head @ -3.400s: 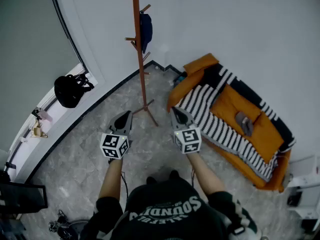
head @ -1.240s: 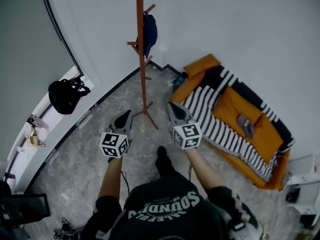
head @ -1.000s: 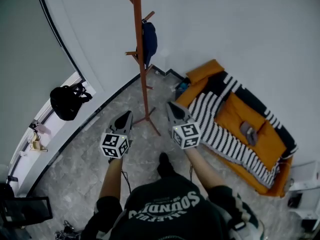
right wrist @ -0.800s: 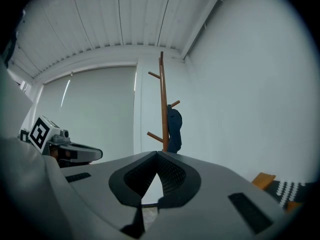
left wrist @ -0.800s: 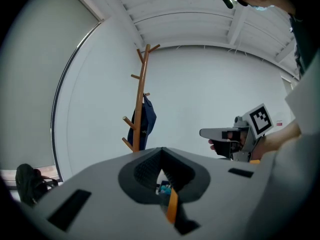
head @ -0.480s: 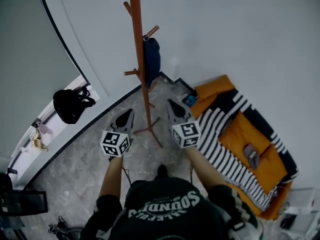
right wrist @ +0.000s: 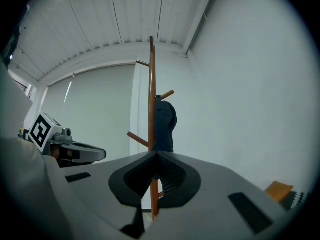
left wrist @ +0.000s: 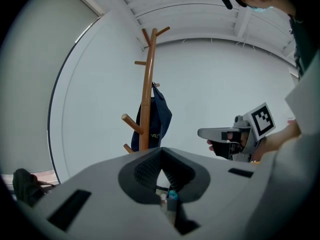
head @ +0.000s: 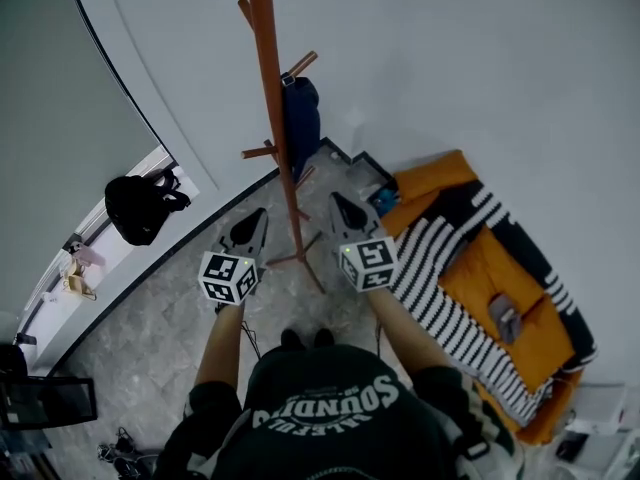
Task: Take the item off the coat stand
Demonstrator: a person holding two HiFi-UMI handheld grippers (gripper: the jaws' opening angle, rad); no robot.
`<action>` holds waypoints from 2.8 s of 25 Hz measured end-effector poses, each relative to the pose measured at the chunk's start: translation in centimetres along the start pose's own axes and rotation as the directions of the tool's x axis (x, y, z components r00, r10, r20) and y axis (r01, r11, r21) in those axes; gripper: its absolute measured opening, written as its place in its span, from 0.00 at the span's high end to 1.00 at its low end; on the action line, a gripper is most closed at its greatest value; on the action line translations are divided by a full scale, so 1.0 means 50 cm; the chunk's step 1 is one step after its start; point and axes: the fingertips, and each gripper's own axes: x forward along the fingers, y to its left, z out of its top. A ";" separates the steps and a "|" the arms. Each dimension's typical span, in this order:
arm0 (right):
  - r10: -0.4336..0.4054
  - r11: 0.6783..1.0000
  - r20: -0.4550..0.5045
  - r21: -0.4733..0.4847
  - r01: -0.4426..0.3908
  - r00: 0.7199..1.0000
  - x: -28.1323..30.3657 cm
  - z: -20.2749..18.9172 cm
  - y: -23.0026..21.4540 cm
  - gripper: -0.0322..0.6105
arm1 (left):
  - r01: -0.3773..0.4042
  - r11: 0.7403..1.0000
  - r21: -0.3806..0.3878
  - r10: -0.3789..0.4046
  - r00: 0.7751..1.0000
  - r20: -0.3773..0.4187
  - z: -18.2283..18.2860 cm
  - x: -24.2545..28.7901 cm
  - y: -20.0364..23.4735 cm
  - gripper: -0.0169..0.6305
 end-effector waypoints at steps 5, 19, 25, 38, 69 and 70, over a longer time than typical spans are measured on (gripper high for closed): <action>-0.001 1.000 -0.005 -0.010 0.001 1.000 0.023 -0.003 0.006 0.95 | 0.013 1.000 -0.008 -0.013 1.000 0.008 0.006 0.018 0.019 0.97; -0.005 1.000 0.018 -0.016 0.005 1.000 0.036 0.006 0.046 0.68 | 0.027 0.999 -0.040 -0.027 1.000 -0.001 -0.019 0.007 0.063 0.97; -0.060 0.998 0.005 -0.007 0.060 0.998 0.032 0.000 0.037 0.58 | 0.043 0.998 -0.041 -0.043 0.999 0.001 -0.018 0.006 0.067 0.97; -0.036 0.999 -0.011 0.010 0.036 0.999 0.123 0.043 0.020 0.53 | 0.025 0.998 -0.057 -0.025 1.000 -0.011 -0.038 -0.023 0.090 0.97; -0.093 0.990 -0.058 -0.108 0.086 0.994 0.258 0.039 -0.038 0.69 | -0.079 0.992 -0.095 0.077 0.997 -0.020 -0.068 -0.077 0.184 0.97; -0.094 0.990 -0.052 -0.107 0.088 0.994 0.256 0.044 -0.041 0.69 | -0.076 0.993 -0.094 0.075 0.997 -0.018 -0.066 -0.075 0.183 0.97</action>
